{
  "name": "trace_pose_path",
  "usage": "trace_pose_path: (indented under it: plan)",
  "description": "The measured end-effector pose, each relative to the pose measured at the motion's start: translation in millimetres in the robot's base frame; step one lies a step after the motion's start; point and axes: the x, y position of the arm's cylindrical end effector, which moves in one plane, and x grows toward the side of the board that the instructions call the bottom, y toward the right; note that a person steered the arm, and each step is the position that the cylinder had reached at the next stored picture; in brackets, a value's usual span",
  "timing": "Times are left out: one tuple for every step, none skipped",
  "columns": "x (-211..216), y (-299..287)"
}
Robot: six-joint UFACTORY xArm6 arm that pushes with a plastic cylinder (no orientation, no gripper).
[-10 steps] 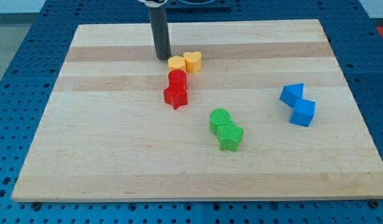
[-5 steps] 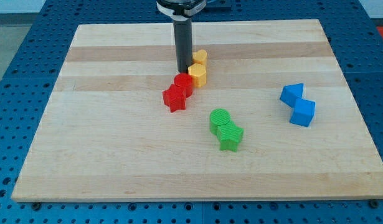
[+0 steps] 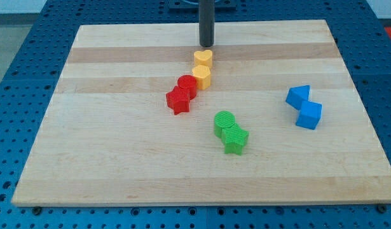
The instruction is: Place the yellow hexagon to the right of the red star
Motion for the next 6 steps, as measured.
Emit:
trace_pose_path:
  plan:
    - [23, 0]
    - [49, 0]
    - [80, 0]
    - [107, 0]
    - [134, 0]
    - [141, 0]
